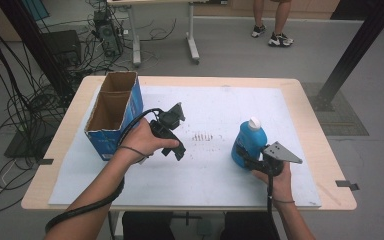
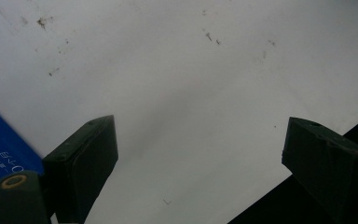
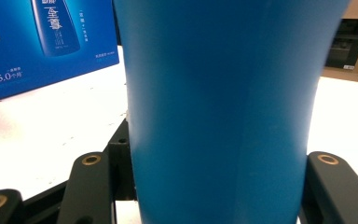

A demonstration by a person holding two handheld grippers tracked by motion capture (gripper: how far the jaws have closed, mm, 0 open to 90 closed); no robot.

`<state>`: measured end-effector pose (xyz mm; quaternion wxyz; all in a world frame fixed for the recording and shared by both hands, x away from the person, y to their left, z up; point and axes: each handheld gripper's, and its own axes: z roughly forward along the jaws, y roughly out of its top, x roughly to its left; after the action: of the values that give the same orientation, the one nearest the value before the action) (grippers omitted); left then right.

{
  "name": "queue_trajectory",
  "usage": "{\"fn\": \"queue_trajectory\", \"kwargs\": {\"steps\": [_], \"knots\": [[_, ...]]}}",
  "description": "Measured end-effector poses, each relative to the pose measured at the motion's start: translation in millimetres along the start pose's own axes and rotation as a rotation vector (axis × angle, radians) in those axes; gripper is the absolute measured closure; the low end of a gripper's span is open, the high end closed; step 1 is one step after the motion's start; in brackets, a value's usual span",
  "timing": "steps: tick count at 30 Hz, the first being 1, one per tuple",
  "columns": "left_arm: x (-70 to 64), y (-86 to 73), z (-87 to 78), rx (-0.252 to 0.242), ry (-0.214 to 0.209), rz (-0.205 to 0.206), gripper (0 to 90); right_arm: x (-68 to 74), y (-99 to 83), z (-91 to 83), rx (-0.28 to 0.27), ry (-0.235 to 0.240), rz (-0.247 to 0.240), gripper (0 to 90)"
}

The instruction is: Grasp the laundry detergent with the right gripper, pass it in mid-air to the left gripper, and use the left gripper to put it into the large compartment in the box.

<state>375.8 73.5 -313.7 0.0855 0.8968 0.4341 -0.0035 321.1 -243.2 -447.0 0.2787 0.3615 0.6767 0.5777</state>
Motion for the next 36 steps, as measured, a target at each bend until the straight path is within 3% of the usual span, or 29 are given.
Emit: {"fn": "queue_trajectory", "kwargs": {"steps": [15, 22, 29, 36], "knots": [[1.0, 6.1, -14.0, -0.003, 0.014, 0.026, 10.8, -1.4, 5.2, -1.4, 0.018, 0.017, 0.007, 44.0], [0.5, 12.0, -30.9, -0.02, 0.033, 0.05, 10.8, -6.7, 25.9, -5.7, 0.006, 0.04, 0.006, 44.1], [-5.8, 21.1, -52.5, -0.041, 0.044, 0.101, 10.7, -11.8, 47.1, -6.5, 0.021, 0.074, -0.01, 44.0], [-11.6, 25.7, -70.2, -0.046, 0.051, 0.162, 10.6, -17.4, 71.5, -5.9, 0.031, 0.137, -0.015, 44.0]]}}
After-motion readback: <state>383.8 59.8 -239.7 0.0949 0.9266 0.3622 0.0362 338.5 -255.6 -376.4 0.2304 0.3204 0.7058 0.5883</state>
